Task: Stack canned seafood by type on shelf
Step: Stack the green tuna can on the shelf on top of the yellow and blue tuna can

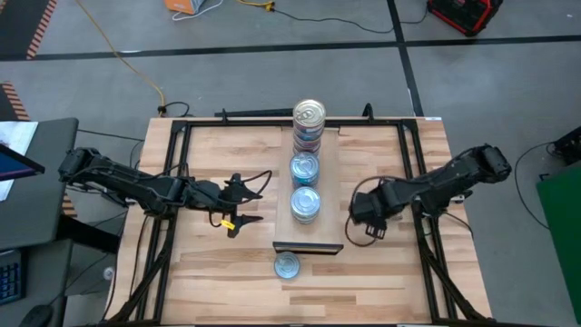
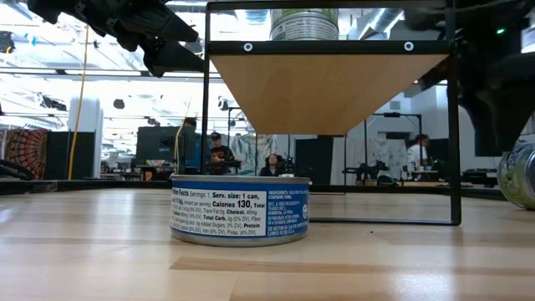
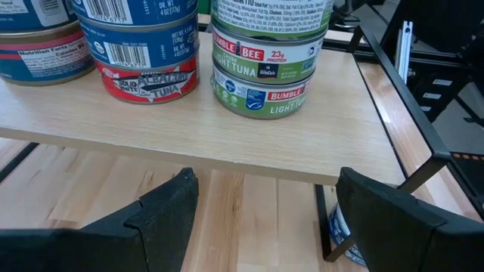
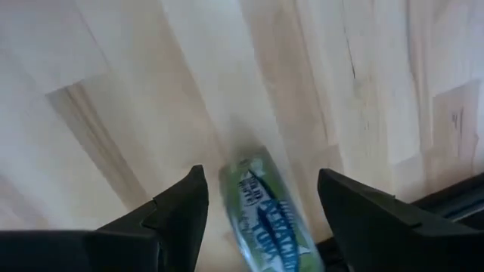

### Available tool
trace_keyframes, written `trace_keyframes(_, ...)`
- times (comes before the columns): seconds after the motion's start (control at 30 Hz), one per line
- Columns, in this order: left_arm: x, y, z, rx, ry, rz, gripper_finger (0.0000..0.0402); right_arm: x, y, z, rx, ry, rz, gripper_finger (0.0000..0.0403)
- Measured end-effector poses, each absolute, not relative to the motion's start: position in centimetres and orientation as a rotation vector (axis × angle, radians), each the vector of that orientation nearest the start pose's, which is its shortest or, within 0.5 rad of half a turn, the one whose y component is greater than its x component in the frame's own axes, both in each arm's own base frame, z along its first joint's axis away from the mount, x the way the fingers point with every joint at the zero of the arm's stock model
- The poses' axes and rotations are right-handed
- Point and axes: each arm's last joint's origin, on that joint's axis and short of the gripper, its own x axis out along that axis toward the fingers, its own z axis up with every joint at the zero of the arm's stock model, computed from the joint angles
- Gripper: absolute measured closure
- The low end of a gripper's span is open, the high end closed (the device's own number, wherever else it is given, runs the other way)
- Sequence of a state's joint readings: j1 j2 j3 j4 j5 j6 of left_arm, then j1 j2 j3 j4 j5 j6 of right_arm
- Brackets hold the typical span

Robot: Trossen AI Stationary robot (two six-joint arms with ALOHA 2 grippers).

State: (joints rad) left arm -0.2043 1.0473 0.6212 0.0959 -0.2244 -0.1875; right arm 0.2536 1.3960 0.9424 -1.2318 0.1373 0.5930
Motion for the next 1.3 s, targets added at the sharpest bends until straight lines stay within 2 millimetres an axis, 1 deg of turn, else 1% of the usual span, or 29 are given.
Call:
trace_keyframes(0.17, 22.3, -4.0, 25.4, -0.114, 0.326, 0.048, 0.0100, 20.3, 3.6, 21.4, 0.181, 1.692, -0.294, 0.0116)
trace_keyframes(0.27, 22.3, -4.0, 25.3, -0.103, 0.334, 0.047, 0.0100, 19.8, 3.3, 21.5, 0.175, 1.758, -0.265, 0.0116)
trace_keyframes(0.4, 22.2, -4.0, 25.2, -0.092, 0.347, 0.047, 0.0100, 19.5, 3.4, 21.1, 0.176, 1.787, -0.254, 0.0116)
trace_keyframes(0.5, 22.2, -4.0, 25.2, -0.091, 0.348, 0.047, 0.0100, 19.1, 3.7, 20.3, 0.129, 1.802, -0.203, 0.0116)
trace_keyframes(0.6, 22.2, -4.0, 25.1, -0.090, 0.352, 0.047, 0.0100, 18.8, 4.1, 19.2, 0.047, 1.841, -0.148, 0.0117)
trace_keyframes(0.7, 22.2, -4.0, 25.2, -0.090, 0.351, 0.047, 0.0100, 18.6, 4.3, 18.3, -0.030, 1.886, -0.156, 0.0120)
trace_keyframes(0.8, 22.2, -4.0, 25.2, -0.083, 0.348, 0.048, 0.0100, 18.7, 4.7, 17.8, -0.075, 1.892, -0.181, 0.0143)
trace_keyframes(0.87, 22.2, -3.9, 25.2, -0.081, 0.347, 0.056, 0.0100, 18.8, 5.1, 17.6, -0.084, 1.887, -0.179, 0.0175)
trace_keyframes(0.93, 22.2, -3.9, 25.2, -0.070, 0.346, 0.056, 0.0100, 18.8, 5.4, 17.6, -0.084, 1.886, -0.196, 0.0219)
trace_keyframes(0.97, 22.2, -3.9, 25.2, -0.060, 0.346, 0.054, 0.0100, 18.7, 5.6, 17.8, -0.080, 1.886, -0.205, 0.0241)
trace_keyframes(1.03, 22.3, -3.9, 25.2, -0.043, 0.343, 0.051, 0.0100, 18.9, 6.1, 18.6, -0.081, 1.887, -0.218, 0.0243)
trace_keyframes(1.1, 22.3, -3.9, 25.3, -0.027, 0.335, 0.048, 0.0100, 19.1, 6.5, 20.0, -0.085, 1.898, -0.234, 0.0243)
trace_keyframes(1.2, 22.4, -3.9, 25.6, -0.020, 0.308, 0.046, 0.0100, 19.9, 7.2, 22.8, -0.085, 1.859, -0.247, 0.0243)
trace_keyframes(1.3, 22.4, -4.0, 25.8, -0.024, 0.287, 0.045, 0.0100, 20.8, 7.8, 26.4, -0.130, 1.756, -0.292, 0.0243)
